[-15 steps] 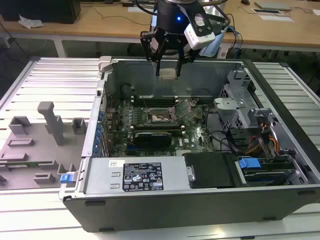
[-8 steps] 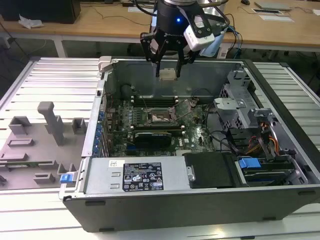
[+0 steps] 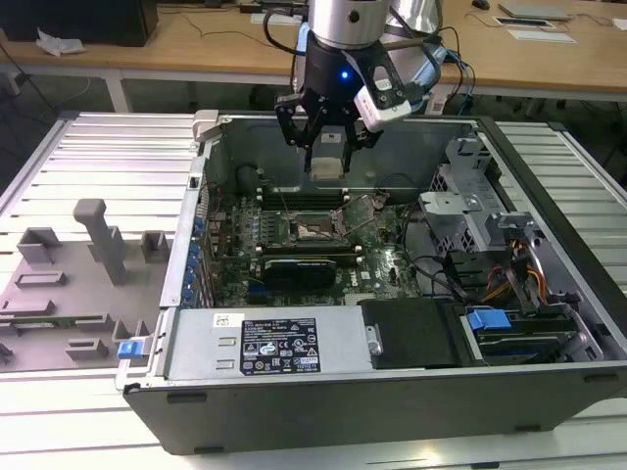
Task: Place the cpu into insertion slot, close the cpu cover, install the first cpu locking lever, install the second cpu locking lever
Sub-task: 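Place the cpu into insertion slot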
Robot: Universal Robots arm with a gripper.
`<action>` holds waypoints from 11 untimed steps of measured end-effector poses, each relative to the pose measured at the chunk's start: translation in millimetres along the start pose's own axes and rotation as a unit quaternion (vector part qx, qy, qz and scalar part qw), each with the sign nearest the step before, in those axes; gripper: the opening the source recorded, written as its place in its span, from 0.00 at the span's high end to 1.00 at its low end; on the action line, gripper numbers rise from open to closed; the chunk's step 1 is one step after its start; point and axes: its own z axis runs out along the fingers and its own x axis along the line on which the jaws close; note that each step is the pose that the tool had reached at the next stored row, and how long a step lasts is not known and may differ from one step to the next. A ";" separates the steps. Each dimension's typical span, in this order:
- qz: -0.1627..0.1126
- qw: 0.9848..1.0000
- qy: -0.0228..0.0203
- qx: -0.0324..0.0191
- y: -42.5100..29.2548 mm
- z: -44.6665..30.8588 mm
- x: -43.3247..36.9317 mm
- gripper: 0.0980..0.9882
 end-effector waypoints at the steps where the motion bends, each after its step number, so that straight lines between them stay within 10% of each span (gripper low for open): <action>1: 0.000 1.000 0.000 0.000 -0.2 2.0 0.1 0.51; 11: 0.000 1.000 -0.004 0.000 -2.8 30.7 1.5 0.51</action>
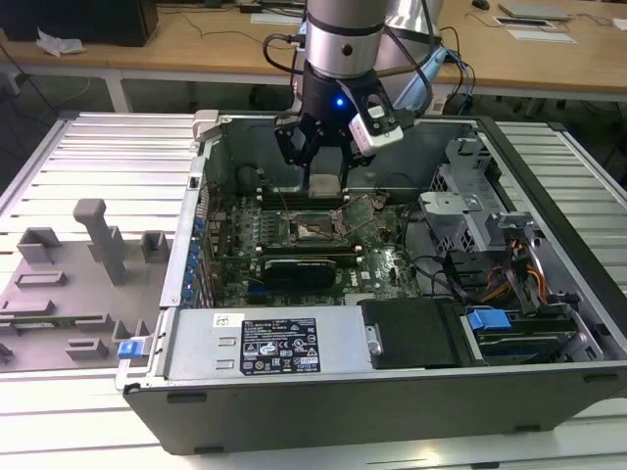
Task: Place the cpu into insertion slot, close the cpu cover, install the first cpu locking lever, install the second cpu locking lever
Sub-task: 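Place the cpu into insertion slot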
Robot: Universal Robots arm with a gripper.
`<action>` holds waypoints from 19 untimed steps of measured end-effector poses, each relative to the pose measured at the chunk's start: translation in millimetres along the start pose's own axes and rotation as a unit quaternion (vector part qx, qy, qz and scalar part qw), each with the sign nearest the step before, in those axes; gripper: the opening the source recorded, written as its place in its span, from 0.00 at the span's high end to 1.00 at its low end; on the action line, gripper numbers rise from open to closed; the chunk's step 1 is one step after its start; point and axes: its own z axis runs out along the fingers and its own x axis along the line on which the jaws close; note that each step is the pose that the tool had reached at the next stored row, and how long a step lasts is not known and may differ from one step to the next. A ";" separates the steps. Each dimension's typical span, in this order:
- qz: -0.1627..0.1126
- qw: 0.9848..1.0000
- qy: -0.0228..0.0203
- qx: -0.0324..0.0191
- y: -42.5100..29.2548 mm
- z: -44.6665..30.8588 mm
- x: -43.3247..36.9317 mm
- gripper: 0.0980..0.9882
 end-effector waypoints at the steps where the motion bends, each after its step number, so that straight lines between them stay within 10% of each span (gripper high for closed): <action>1: 0.000 1.000 -0.001 0.000 -0.4 4.6 0.3 0.51; 11: 0.064 0.998 -0.007 0.000 -1.1 12.1 0.4 0.51; 19: 0.145 0.989 -0.014 0.000 -1.2 13.4 0.4 0.51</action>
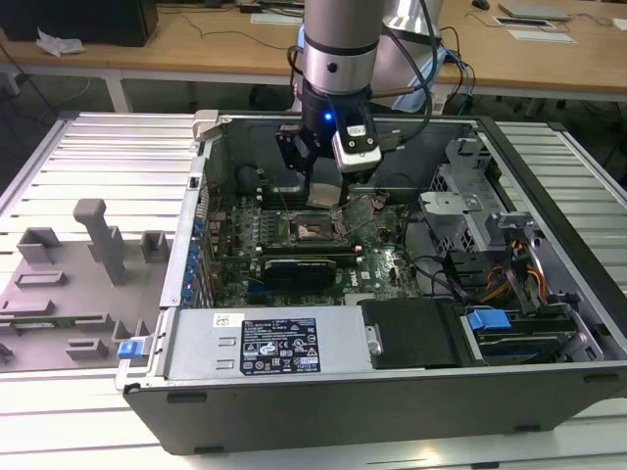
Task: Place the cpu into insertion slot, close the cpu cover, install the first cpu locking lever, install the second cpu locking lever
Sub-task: 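Place the cpu into insertion slot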
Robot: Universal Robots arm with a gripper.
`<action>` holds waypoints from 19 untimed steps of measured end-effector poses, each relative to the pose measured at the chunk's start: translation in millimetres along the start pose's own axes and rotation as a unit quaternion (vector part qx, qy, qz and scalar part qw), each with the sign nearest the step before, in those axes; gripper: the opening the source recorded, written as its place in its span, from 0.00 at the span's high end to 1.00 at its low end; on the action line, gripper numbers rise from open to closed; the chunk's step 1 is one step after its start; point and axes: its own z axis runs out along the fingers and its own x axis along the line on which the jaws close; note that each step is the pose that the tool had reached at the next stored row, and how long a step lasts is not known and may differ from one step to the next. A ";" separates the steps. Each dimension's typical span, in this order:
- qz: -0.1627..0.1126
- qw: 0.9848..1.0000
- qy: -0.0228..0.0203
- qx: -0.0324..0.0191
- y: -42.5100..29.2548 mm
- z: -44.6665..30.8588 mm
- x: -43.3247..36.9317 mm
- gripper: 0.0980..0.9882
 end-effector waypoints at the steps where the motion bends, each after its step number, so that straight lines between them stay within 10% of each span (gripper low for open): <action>1: 0.008 1.000 -0.001 0.000 0.0 0.1 0.0 0.51; 9: 0.088 0.996 -0.008 0.000 -0.1 1.3 0.0 0.51; 19: 0.195 0.981 -0.018 0.000 -0.3 2.7 0.0 0.51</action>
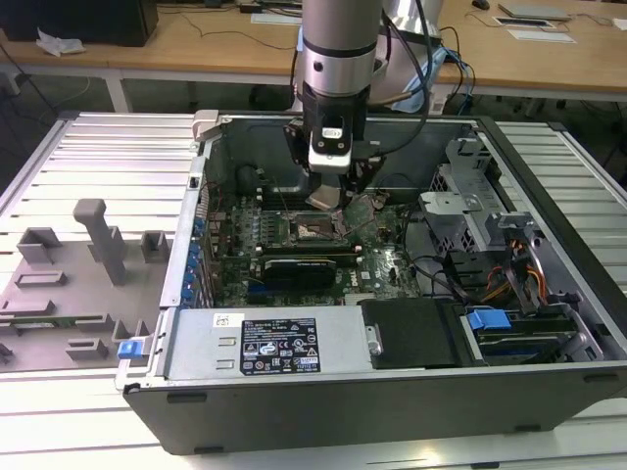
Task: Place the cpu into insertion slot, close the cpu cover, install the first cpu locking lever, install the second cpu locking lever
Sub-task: 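Place the cpu into insertion slot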
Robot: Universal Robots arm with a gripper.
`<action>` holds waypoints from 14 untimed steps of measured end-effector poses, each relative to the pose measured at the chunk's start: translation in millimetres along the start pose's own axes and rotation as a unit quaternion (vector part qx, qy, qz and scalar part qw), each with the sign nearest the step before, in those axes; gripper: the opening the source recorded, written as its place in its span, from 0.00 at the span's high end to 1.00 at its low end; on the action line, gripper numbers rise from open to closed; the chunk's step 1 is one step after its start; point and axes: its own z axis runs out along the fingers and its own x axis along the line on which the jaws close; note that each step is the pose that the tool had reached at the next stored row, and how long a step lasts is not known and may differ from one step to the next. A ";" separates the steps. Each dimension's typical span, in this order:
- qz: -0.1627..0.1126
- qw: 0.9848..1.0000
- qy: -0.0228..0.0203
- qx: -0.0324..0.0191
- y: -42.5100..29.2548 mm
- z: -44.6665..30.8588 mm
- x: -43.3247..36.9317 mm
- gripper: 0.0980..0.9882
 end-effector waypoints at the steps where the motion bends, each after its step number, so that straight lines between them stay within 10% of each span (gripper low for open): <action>1: 0.009 1.000 -0.001 0.000 0.0 0.1 0.0 0.51; 6: 0.053 0.999 -0.005 0.000 -0.1 0.7 0.0 0.51; 14: 0.131 0.991 -0.012 0.000 -0.2 1.9 0.0 0.51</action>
